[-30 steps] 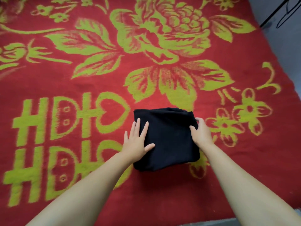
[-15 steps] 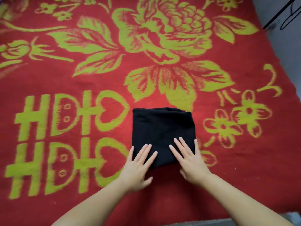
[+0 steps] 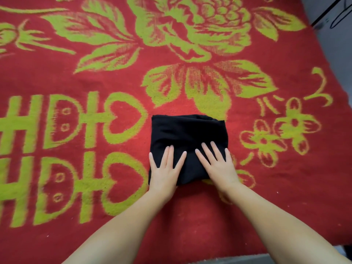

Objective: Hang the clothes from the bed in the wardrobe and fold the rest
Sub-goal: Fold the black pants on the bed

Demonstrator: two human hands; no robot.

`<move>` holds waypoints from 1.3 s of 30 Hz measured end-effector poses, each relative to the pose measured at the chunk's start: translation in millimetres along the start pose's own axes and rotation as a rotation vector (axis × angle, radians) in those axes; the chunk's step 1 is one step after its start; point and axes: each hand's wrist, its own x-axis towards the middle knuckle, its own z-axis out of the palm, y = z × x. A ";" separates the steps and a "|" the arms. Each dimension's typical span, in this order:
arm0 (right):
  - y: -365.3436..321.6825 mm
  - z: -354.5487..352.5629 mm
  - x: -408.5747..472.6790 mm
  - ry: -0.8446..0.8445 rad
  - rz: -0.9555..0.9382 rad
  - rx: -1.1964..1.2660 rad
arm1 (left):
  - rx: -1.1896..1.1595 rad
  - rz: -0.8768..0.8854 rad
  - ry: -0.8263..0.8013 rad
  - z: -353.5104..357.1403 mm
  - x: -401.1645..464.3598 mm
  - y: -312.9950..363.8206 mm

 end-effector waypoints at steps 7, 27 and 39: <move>5.5 -48.2 6.3 -0.086 -0.071 -0.009 | -0.111 -0.088 0.120 -4.4 -3.7 -2.3; -26.6 -266.2 5.5 0.059 -0.135 0.117 | -0.185 -0.035 0.104 -229.7 -68.0 -98.7; -207.9 -360.7 0.9 0.175 -0.479 -0.020 | -0.157 -0.371 0.247 -239.1 -247.2 -222.9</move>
